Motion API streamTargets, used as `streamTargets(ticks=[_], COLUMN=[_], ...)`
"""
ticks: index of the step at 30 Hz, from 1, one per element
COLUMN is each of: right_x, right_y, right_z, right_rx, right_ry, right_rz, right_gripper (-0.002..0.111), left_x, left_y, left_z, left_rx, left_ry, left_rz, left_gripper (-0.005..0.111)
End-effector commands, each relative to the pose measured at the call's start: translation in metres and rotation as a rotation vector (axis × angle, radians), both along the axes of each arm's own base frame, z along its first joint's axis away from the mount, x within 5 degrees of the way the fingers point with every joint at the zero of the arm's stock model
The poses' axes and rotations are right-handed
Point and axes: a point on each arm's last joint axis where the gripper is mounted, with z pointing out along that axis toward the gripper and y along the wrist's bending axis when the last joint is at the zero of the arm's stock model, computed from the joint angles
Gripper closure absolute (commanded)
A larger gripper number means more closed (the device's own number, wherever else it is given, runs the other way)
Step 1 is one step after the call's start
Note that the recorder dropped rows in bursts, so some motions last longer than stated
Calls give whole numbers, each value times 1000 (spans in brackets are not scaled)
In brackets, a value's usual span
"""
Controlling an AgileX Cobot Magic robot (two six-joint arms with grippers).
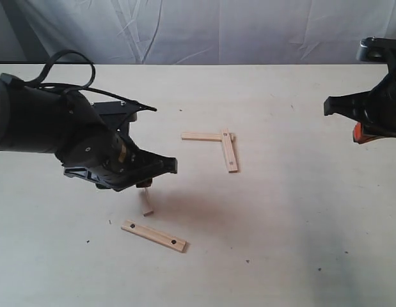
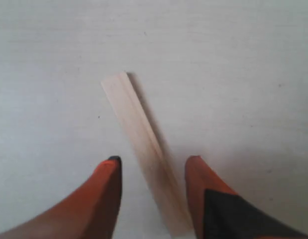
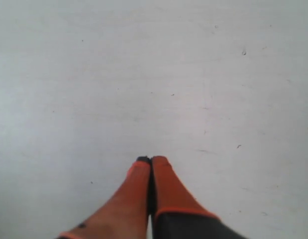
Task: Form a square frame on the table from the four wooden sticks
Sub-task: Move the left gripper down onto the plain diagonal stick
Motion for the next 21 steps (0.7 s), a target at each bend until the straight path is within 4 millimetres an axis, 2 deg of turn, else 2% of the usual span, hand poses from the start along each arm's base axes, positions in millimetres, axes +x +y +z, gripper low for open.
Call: streamTargets(ticks=[1,6,12,21], right_x=[0,0,0,0], right_y=[-1,2,2,2], right_z=[1,2,2,2], right_rx=[4,37,38,38], right_ry=[-20,-20,-21,-23], right_rz=[1,-13,-12,-10], right_gripper=[108,108,108,108], left_x=[2,3,5,4], left_y=[-3,-4,-6,-5], left_z=[-12,-28,-33,-41], left_rx=[-2,16,1,36], left_ry=[18,54,51,69], left_rz=[18,16,14,-5], left_gripper=[54,54,54,81])
